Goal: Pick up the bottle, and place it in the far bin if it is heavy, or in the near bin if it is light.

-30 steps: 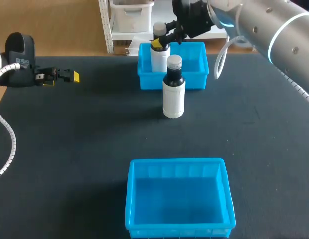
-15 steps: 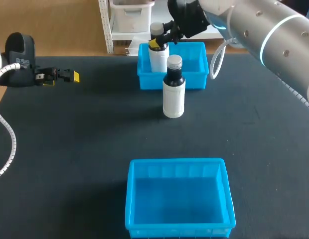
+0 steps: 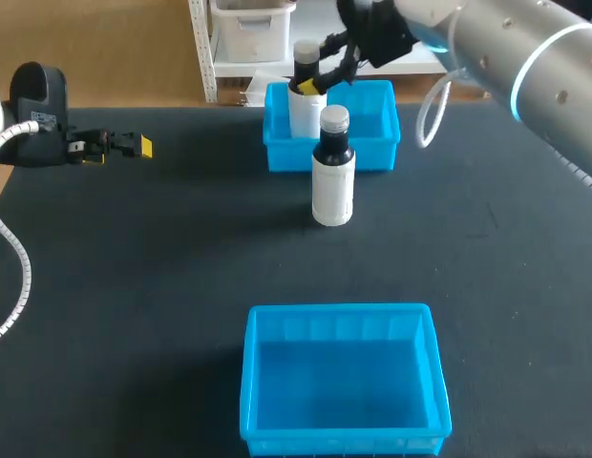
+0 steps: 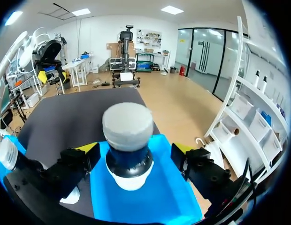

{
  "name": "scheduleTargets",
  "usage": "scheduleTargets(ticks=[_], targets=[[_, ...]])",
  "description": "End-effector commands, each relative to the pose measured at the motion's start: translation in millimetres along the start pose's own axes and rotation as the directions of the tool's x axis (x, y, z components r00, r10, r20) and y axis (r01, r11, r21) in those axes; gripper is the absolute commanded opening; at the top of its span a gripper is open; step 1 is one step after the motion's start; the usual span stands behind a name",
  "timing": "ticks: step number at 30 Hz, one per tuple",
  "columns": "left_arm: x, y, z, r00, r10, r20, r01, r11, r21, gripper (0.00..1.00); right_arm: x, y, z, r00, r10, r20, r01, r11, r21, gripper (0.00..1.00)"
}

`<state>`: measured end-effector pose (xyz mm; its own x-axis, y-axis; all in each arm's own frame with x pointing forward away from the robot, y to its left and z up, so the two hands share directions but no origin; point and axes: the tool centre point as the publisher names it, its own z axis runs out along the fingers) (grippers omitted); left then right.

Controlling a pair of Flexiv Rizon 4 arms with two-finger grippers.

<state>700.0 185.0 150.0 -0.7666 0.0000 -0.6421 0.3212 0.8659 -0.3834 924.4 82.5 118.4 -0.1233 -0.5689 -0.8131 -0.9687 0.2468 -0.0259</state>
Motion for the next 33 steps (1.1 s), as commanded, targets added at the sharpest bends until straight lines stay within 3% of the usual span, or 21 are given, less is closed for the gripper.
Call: scheduleTargets(ticks=[1, 10, 21, 28, 33], targets=[[0.0, 0.0, 0.0, 1.000, 0.000, 0.000, 0.000, 1.000, 0.000, 1.00, 7.9, -5.9, -29.2, 1.000, 0.016, -0.005, -0.017, 0.942, -0.334, 1.00], [0.0, 0.0, 0.0, 1.000, 0.000, 0.000, 0.000, 1.000, 0.000, 1.00, 32.7, 4.5, -109.0, 0.998, 0.059, -0.029, -0.064, 0.978, -0.196, 1.00], [0.0, 0.0, 0.0, 1.000, 0.000, 0.000, 0.000, 1.000, 0.000, 1.00, 64.0, 59.3, -193.7, 0.993, 0.101, -0.055, -0.102, 0.994, -0.031, 1.00], [0.0, 0.0, 0.0, 1.000, 0.000, 0.000, 0.000, 1.000, 0.000, 1.00, 72.2, 98.5, -222.8, 0.992, 0.110, -0.057, -0.108, 0.993, 0.037, 1.00], [0.0, 0.0, 0.0, 1.000, 0.000, 0.000, 0.000, 1.000, 0.000, 1.00, 74.3, 123.1, -222.2, 0.993, 0.108, -0.046, -0.105, 0.993, 0.061, 1.00]])
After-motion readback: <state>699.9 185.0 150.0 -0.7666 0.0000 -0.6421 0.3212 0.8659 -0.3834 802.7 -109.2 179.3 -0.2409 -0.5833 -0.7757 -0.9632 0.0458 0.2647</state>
